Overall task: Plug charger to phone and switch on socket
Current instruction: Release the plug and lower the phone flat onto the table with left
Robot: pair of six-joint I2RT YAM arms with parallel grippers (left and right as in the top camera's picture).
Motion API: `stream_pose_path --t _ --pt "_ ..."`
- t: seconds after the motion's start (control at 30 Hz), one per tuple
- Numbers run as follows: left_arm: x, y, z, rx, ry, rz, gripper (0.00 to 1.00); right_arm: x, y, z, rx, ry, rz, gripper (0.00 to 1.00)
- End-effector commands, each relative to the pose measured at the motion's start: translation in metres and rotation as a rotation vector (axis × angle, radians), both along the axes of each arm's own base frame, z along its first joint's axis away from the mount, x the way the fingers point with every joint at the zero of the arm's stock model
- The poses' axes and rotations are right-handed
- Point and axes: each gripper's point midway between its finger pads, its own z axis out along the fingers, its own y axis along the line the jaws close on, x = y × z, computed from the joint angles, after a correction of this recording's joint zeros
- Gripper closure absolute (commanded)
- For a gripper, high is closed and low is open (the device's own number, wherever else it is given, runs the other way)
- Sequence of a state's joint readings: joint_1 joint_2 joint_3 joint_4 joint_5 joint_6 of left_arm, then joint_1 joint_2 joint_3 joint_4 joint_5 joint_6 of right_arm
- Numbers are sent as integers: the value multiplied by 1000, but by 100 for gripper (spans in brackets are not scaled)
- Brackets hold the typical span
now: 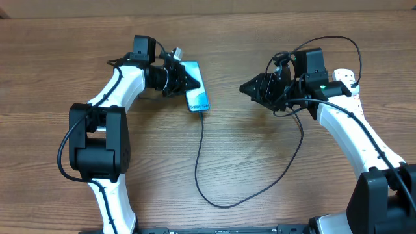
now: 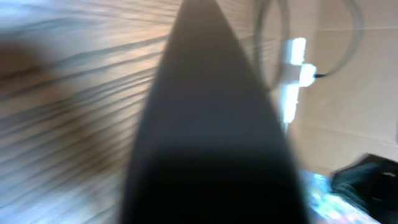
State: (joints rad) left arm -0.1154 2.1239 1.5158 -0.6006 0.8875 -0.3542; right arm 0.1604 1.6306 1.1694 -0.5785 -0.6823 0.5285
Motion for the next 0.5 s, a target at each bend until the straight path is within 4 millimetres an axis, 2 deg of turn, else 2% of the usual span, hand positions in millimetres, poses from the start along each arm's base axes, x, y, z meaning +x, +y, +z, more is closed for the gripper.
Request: stream_pose_path --t 0.0,0.2,0.47 --pt "2 18 -16 144 -40 6 96 2 -5 -4 -55 -23 8 46" --pt "-7 32 -36 253 11 15 96 -4 -10 -12 -97 0 9 46" --pt "-15 33 -57 259 76 7 96 -6 -12 -15 -117 2 18 45"
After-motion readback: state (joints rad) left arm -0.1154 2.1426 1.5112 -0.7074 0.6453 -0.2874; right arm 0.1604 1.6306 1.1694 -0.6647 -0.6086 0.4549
